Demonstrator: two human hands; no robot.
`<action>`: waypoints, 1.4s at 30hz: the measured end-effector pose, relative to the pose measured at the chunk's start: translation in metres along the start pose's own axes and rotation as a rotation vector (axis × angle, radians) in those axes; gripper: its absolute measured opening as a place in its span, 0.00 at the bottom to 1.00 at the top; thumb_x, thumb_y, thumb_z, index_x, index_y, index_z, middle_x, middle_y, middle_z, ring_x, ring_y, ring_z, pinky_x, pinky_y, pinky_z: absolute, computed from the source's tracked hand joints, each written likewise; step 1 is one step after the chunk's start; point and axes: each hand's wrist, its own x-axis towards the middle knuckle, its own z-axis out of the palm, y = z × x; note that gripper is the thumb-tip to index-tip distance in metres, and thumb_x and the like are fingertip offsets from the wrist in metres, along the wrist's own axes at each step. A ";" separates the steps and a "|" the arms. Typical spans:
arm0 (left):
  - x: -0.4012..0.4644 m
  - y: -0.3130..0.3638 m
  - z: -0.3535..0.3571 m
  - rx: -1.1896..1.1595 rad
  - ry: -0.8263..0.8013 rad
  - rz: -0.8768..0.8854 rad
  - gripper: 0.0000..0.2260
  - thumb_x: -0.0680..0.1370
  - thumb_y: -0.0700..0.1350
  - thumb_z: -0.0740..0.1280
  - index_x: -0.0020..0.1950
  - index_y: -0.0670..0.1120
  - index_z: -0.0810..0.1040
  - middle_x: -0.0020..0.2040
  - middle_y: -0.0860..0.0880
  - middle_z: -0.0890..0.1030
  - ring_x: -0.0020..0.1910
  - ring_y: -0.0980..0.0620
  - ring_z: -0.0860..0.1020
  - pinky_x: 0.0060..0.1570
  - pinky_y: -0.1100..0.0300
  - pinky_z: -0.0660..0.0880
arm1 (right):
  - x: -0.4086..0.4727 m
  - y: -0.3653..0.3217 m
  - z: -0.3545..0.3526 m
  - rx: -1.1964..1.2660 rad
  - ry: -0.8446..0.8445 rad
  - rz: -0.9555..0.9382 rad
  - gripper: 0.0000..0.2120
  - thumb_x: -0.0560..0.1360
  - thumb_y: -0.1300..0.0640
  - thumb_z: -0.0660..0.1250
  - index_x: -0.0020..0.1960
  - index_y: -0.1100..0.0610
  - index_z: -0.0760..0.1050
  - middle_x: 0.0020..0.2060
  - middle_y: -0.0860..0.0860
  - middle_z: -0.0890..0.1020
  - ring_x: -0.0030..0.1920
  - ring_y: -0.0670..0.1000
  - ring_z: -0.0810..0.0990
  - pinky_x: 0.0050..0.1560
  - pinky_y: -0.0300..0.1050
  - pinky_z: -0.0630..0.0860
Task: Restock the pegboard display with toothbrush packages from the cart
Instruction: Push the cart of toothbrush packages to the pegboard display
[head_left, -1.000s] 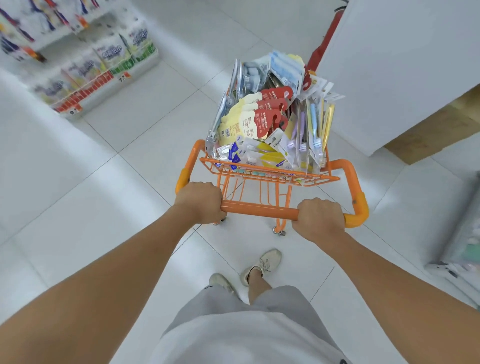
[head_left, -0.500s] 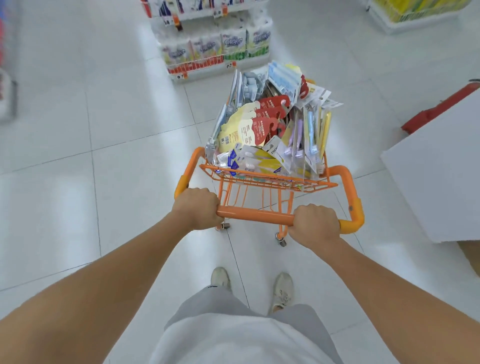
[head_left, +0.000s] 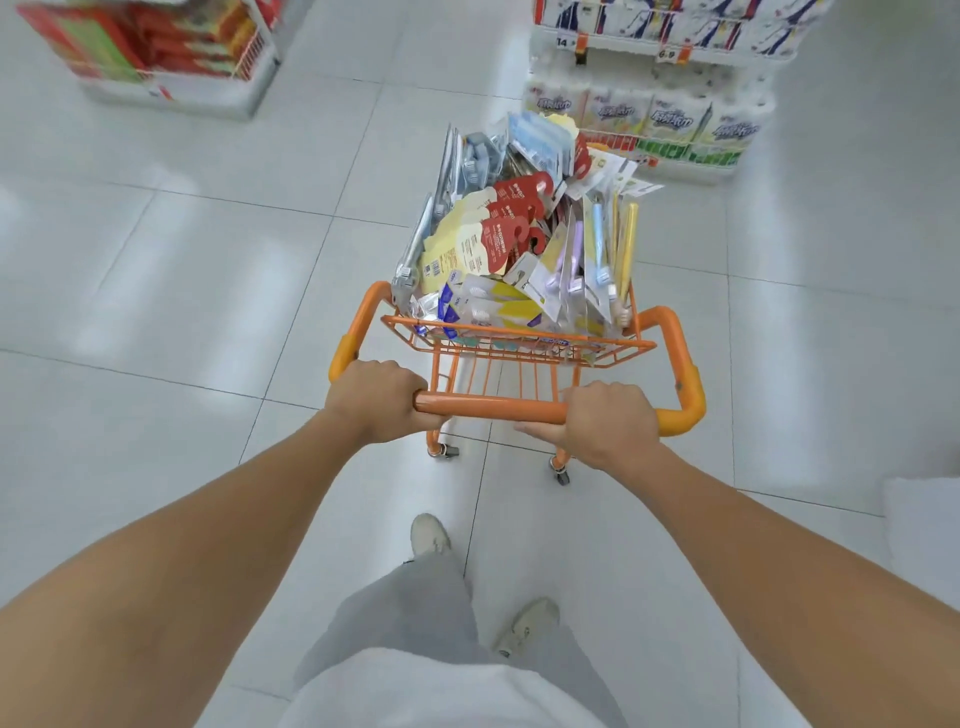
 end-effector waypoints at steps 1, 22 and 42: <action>0.001 -0.009 0.001 -0.002 -0.005 -0.025 0.26 0.74 0.73 0.55 0.37 0.53 0.77 0.30 0.54 0.76 0.34 0.54 0.78 0.39 0.58 0.74 | 0.012 -0.004 -0.002 -0.006 0.004 -0.026 0.40 0.65 0.16 0.43 0.40 0.49 0.76 0.29 0.46 0.76 0.32 0.50 0.78 0.36 0.45 0.75; 0.094 -0.222 -0.020 -0.182 0.051 -0.395 0.25 0.73 0.73 0.57 0.32 0.53 0.72 0.28 0.54 0.74 0.30 0.55 0.76 0.30 0.61 0.70 | 0.318 -0.115 -0.096 -0.222 -0.020 -0.316 0.22 0.68 0.31 0.59 0.35 0.50 0.73 0.28 0.46 0.73 0.31 0.50 0.76 0.35 0.43 0.72; 0.194 -0.438 -0.046 -0.344 0.017 -0.936 0.30 0.69 0.77 0.52 0.31 0.52 0.73 0.28 0.54 0.76 0.29 0.56 0.75 0.30 0.61 0.70 | 0.651 -0.281 -0.202 -0.308 -0.007 -0.848 0.24 0.68 0.29 0.57 0.35 0.50 0.72 0.30 0.47 0.75 0.32 0.51 0.77 0.39 0.46 0.78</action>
